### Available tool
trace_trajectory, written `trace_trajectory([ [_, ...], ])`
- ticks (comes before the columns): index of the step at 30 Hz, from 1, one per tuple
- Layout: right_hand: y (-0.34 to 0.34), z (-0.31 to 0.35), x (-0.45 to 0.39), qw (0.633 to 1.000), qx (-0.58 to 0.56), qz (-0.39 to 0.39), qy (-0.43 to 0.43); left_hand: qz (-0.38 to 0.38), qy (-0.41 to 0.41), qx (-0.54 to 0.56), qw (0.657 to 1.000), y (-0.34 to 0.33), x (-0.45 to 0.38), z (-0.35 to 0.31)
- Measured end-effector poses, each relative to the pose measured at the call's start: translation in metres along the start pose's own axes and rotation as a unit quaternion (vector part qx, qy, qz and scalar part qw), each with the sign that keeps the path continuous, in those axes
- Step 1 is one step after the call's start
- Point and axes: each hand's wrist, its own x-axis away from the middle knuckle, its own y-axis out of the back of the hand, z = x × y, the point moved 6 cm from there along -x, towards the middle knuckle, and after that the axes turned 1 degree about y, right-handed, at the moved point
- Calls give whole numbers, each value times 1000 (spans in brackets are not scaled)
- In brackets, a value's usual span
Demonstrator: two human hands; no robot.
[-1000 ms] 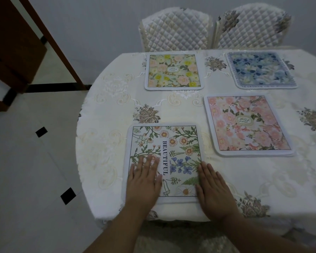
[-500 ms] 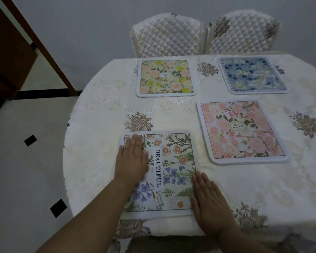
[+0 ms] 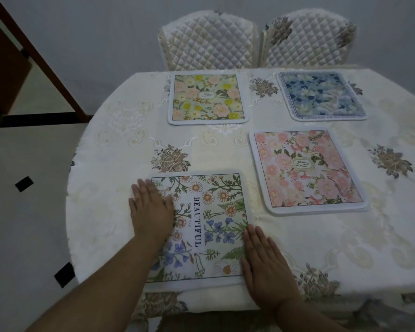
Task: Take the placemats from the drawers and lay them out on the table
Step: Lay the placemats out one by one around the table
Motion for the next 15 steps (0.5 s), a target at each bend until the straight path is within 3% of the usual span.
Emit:
trace_trajectory([
  [4,0,-1,0,1000,4,4,0,-7,-154,-50,987,-23,83,-34],
  [15,2,0,1,1000,5,5,8,10,-151,-68,986,-26,89,-33],
])
